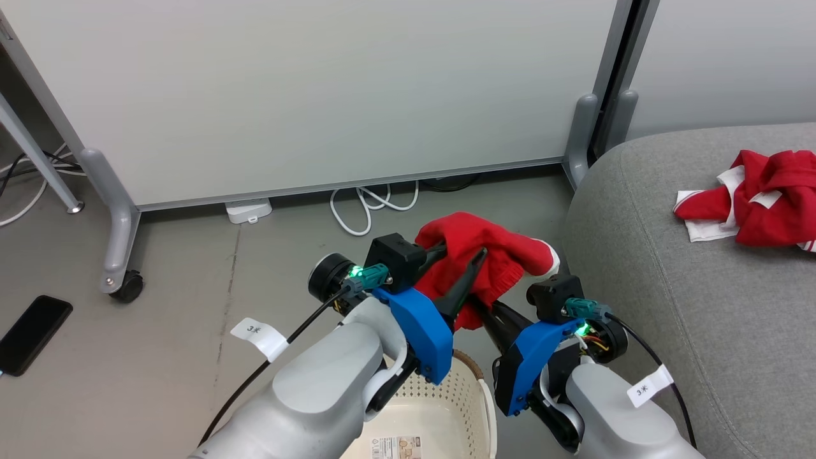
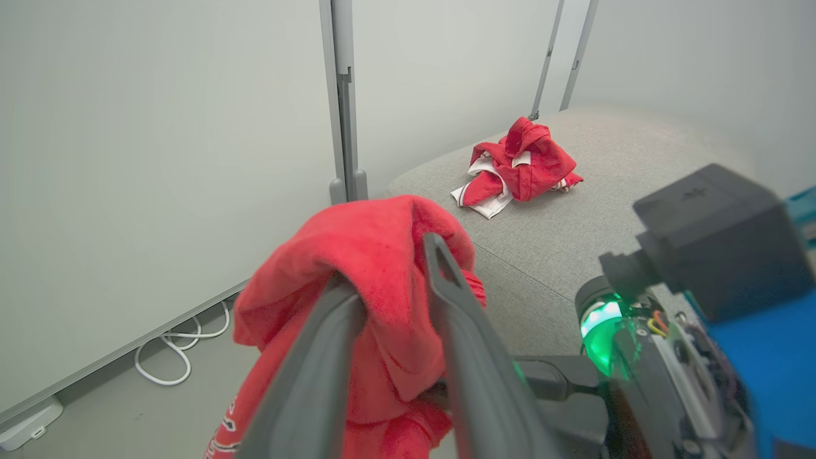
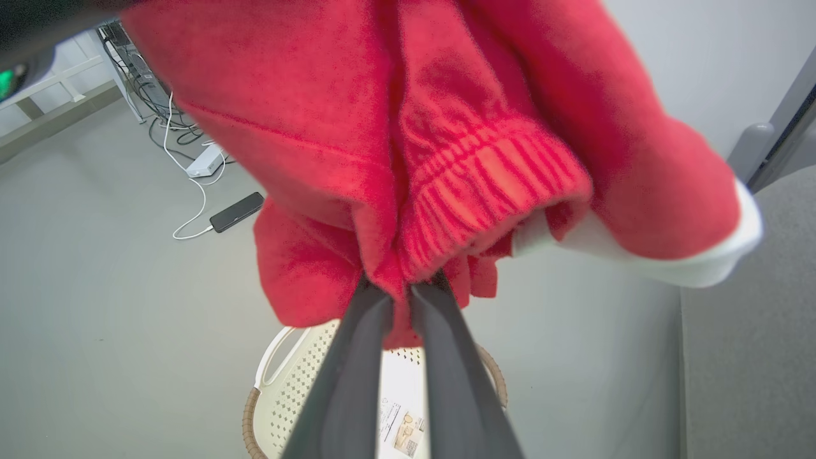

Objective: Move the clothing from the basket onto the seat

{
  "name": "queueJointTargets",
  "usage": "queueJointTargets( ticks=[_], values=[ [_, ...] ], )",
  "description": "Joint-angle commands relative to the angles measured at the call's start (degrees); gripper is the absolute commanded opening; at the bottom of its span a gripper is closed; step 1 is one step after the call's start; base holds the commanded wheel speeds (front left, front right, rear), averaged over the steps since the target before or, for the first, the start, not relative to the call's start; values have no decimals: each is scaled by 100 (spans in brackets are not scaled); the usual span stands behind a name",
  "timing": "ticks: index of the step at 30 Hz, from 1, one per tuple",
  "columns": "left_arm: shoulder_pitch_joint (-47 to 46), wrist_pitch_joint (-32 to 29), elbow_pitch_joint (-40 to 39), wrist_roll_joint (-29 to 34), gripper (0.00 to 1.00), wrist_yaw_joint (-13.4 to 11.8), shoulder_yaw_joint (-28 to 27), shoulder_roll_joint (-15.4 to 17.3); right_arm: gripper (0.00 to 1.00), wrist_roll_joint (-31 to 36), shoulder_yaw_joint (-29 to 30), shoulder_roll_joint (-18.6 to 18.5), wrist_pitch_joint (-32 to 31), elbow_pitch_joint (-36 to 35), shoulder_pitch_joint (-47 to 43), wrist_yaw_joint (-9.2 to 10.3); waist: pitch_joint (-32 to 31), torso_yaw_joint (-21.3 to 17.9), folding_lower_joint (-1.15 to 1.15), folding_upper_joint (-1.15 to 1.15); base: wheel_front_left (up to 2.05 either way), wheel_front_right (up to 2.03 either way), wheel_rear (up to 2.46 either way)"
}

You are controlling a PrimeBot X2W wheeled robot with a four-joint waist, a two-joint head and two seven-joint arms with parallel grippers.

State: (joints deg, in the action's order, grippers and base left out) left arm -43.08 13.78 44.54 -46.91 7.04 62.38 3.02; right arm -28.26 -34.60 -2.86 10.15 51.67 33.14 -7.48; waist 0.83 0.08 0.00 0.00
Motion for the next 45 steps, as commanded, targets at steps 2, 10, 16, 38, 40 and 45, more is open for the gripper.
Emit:
queueJointTargets(
  ticks=[2, 10, 16, 38, 40, 45],
  values=[
    [-51, 53, 15, 35, 100, -57, 5, 24, 0, -59, -23, -4, 54, 45, 90, -3, 3, -1, 0, 0, 0, 0, 0],
    [-2, 106, -30, 115, 100, -105, -47, 30, 0, -65, -45, -4, 144, 137, 167, -3, 13, -2, 0, 0, 0, 0, 0],
    [127, 141, -142, 79, 100, -151, -234, 74, 0, -61, -60, -4, 197, 188, 205, -3, 33, -11, 0, 0, 0, 0, 0],
    [2571, 148, -2355, 1820, 100, -263, -2672, 836, 0, 159, 423, -236, 395, -346, -89, -3, 83, -147, 0, 0, 0, 0, 0],
    [2757, 148, -2480, 2051, 100, -273, -2918, 855, 0, 205, 500, -253, 387, -438, -158, -3, 82, -199, 0, 0, 0, 0, 0],
    [3289, 148, -2740, 2515, 100, -270, -3582, 843, 0, 344, 674, -304, 295, -688, -303, -3, 92, -340, 0, 0, 0, 0, 0]
  ],
)
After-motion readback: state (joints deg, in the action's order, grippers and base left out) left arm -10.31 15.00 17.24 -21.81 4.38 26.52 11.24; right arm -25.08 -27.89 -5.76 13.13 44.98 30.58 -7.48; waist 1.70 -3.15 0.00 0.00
